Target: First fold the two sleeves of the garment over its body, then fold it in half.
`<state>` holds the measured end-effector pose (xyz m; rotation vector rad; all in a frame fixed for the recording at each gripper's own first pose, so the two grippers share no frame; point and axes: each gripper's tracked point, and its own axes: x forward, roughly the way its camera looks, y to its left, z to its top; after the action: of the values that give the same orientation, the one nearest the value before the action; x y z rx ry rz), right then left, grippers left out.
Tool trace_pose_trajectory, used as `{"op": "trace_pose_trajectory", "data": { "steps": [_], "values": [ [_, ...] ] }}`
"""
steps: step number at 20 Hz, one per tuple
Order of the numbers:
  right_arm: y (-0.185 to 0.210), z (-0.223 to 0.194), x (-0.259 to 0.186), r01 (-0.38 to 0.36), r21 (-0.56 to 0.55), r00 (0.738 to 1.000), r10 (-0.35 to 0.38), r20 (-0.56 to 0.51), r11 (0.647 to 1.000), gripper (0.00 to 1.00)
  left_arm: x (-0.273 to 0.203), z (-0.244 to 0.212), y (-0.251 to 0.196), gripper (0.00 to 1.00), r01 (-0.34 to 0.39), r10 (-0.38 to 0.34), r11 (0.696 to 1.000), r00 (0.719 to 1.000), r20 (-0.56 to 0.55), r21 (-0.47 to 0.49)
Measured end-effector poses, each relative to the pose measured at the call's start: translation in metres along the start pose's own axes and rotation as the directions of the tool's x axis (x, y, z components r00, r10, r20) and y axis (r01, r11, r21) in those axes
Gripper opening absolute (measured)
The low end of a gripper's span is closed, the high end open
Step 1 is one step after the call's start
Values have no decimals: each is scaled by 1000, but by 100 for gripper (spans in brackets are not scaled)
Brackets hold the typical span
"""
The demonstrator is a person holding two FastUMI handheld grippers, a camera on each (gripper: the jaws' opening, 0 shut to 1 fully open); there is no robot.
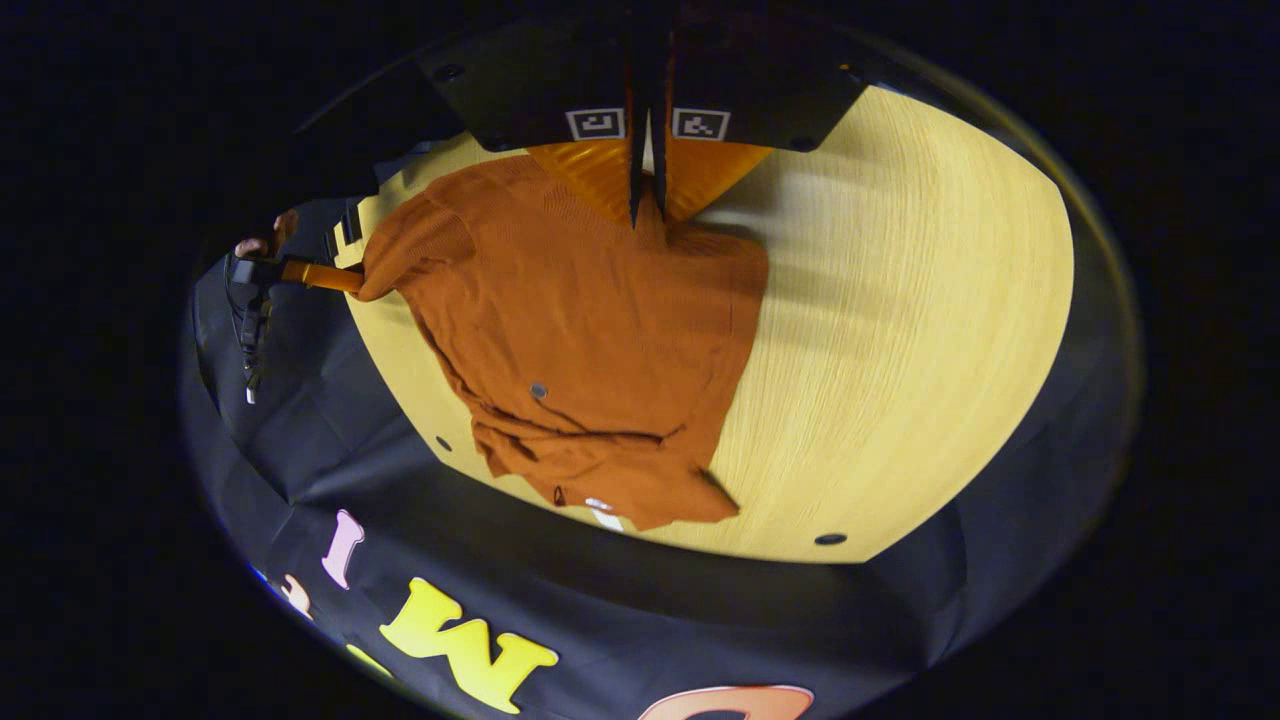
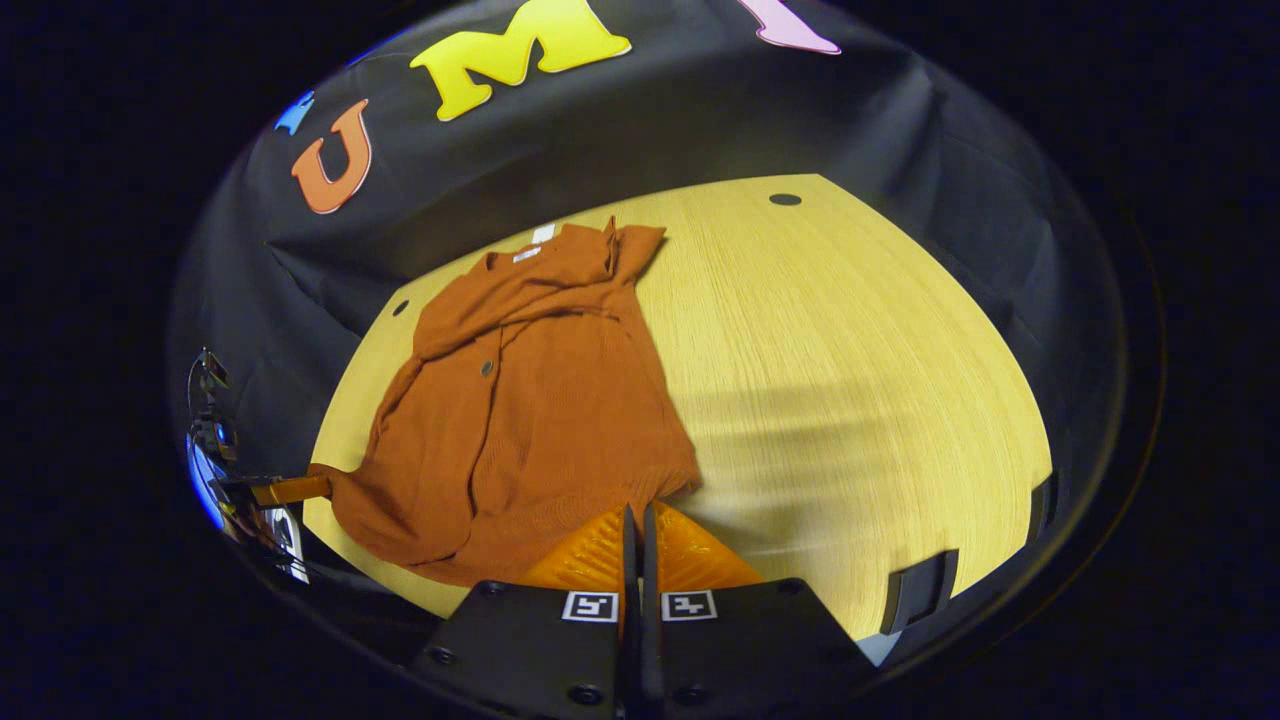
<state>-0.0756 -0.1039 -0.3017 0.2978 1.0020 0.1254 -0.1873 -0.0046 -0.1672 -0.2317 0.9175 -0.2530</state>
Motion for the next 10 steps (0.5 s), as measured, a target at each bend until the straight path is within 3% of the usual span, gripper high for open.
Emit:
{"op": "trace_pose_trajectory", "data": {
  "steps": [6, 10],
  "values": [
    [29, 107, 3, -34, -59, 987, 43, 157, 998, 1, 10, 99, -5, 4, 3, -22, 988, 992, 121, 155],
    [54, 191, 4, -45, -155, 962, 84, 259, 987, 1, 16, 173, -8, 3, 20, -57, 984, 977, 206, 179]
  ]
}}
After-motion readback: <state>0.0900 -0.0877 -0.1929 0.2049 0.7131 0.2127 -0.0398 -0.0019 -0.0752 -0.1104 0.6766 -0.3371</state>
